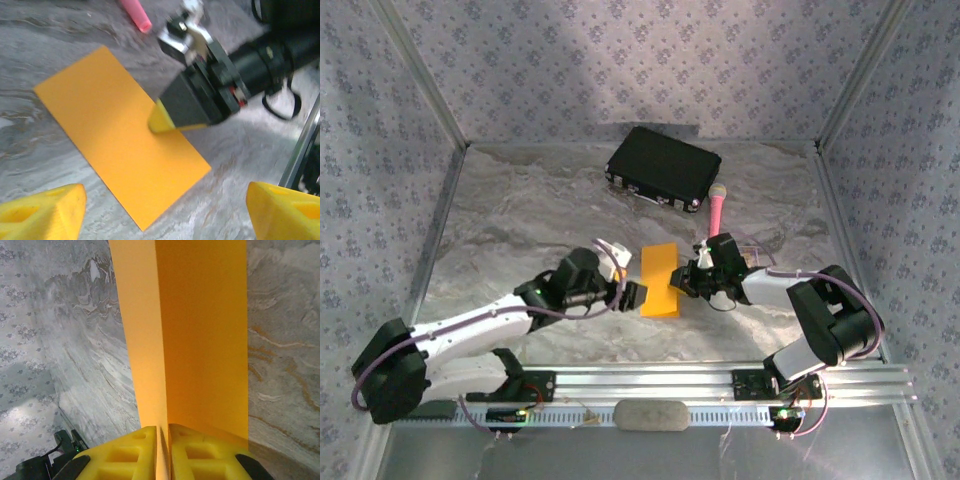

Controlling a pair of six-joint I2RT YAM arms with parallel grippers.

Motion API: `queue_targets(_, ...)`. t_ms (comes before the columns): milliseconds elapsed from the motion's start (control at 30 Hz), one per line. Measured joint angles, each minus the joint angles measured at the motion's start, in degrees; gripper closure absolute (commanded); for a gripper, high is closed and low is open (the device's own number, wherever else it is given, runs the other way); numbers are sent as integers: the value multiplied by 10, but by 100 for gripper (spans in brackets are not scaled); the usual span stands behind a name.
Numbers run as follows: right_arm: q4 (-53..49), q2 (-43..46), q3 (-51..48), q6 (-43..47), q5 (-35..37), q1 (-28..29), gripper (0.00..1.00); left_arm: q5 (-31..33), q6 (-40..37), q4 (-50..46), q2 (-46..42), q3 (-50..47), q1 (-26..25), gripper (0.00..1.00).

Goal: Fold a paper plane with a square sheet of paper (pick it up from the middle)
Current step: Fold the triangle a second time at the center of the table.

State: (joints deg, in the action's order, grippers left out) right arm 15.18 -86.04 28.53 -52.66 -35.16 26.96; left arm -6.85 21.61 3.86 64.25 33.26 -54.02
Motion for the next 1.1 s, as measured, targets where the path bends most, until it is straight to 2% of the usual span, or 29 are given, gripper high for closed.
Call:
queue_targets(133,0,0,0,0,-3,0,85,47,-54,8,37,0,-64,6)
queue_targets(300,0,0,0,0,-3,0,90,106,-112,-4,112,32,-131,5)
queue_targets(400,0,0,0,0,-3,0,89,140,-127,-8,148,53,-155,4)
queue_targets(933,0,0,0,0,-5,-1,89,323,-158,-1,298,128,-227,2)
queue_targets(1100,0,0,0,0,-5,-1,89,365,-162,7,303,128,-229,8)
